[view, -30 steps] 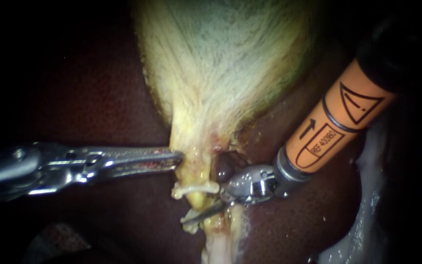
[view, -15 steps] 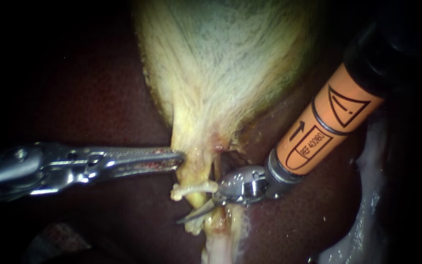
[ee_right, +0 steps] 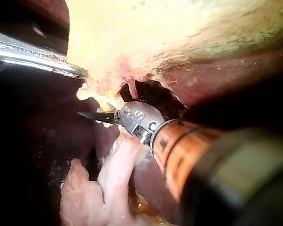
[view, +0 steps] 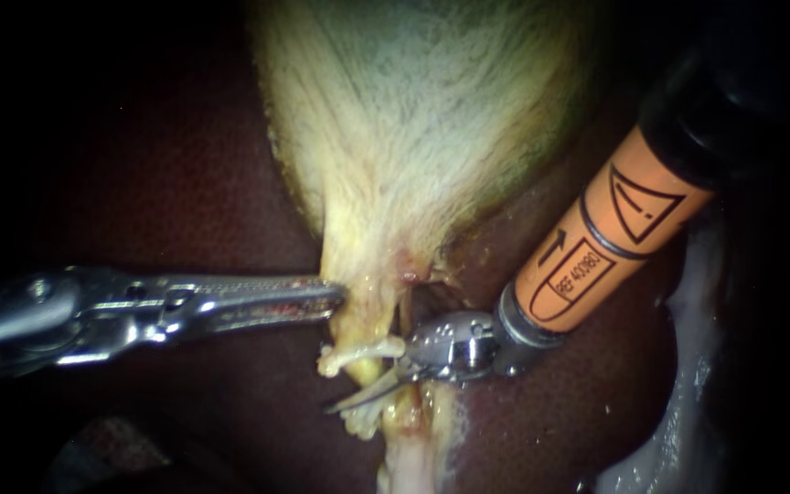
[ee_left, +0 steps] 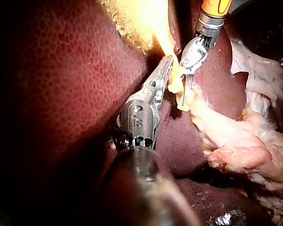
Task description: Go to the cutting position left tube
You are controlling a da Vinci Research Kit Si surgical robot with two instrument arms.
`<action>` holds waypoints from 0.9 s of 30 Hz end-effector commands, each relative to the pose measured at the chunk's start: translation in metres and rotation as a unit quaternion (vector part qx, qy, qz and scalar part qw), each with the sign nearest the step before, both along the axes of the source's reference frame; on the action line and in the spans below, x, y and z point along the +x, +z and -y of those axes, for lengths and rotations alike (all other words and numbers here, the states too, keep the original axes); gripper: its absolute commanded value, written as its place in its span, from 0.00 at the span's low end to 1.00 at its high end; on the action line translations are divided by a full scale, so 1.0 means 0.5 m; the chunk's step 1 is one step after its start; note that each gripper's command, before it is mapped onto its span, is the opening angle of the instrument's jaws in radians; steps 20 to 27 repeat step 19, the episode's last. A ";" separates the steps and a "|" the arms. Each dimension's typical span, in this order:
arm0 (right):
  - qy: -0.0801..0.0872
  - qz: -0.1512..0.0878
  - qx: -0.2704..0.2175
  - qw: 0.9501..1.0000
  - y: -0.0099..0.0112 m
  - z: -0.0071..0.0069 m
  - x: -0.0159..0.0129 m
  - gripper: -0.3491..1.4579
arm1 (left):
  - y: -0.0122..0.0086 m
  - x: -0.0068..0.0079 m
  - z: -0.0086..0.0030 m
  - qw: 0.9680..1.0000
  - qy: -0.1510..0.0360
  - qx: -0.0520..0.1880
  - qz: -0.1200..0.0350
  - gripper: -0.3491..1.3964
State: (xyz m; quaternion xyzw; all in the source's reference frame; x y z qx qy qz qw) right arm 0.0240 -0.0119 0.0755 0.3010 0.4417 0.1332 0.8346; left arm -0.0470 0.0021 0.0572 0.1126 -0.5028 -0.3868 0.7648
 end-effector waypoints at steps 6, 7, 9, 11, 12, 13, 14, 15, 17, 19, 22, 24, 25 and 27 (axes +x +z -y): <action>-0.002 0.000 0.002 1.000 0.0002 0.0002 0.0001 0.90 | 0.0000 0.0000 0.0000 1.000 0.000 0.000 0.000 0.00; -0.002 0.000 0.002 1.000 0.0002 0.0002 0.0001 0.90 | 0.0000 0.0000 0.0000 1.000 0.000 0.000 0.000 0.00; -0.002 0.000 0.002 1.000 0.0002 0.0002 0.0001 0.90 | 0.0000 0.0000 0.0000 1.000 0.000 0.000 0.000 0.00; -0.002 0.000 0.002 1.000 0.0002 0.0002 0.0001 0.90 | 0.0000 0.0000 0.0000 1.000 0.000 0.000 0.000 0.00; -0.002 0.000 0.002 1.000 0.0002 0.0002 0.0001 0.90 | 0.0000 0.0000 0.0000 1.000 0.000 0.000 0.000 0.00; -0.002 0.000 0.002 1.000 0.0003 0.0002 0.0001 0.90 | 0.0000 0.0000 0.0000 1.000 0.000 0.000 0.000 0.00; -0.002 0.000 0.002 1.000 0.0003 0.0002 0.0001 0.90 | 0.0000 0.0000 0.0000 1.000 0.000 0.000 0.000 0.00; -0.002 0.000 0.002 1.000 0.0003 0.0002 0.0001 0.90 | 0.0000 -0.0001 0.0000 1.000 0.000 0.000 0.000 0.00; -0.002 0.000 0.002 1.000 0.0003 0.0002 0.0001 0.90 | 0.0000 -0.0001 0.0000 1.000 0.000 0.000 0.000 0.00; -0.002 0.000 0.002 1.000 0.0003 0.0002 0.0001 0.90 | 0.0000 -0.0001 0.0000 1.000 0.000 0.000 0.000 0.00; -0.002 0.000 0.002 1.000 0.0003 0.0002 0.0001 0.90 | 0.0000 -0.0001 0.0000 1.000 0.000 0.000 0.000 0.00; -0.002 0.000 0.002 1.000 0.0003 0.0002 0.0001 0.90 | 0.0000 -0.0001 0.0000 1.000 0.000 0.000 0.000 0.00; -0.002 0.000 0.002 1.000 0.0003 0.0002 0.0001 0.90 | 0.0000 -0.0001 0.0000 1.000 0.000 0.000 0.000 0.00; -0.002 0.000 0.002 1.000 0.0003 0.0002 0.0001 0.90 | 0.0000 -0.0001 0.0000 1.000 0.000 0.000 0.000 0.00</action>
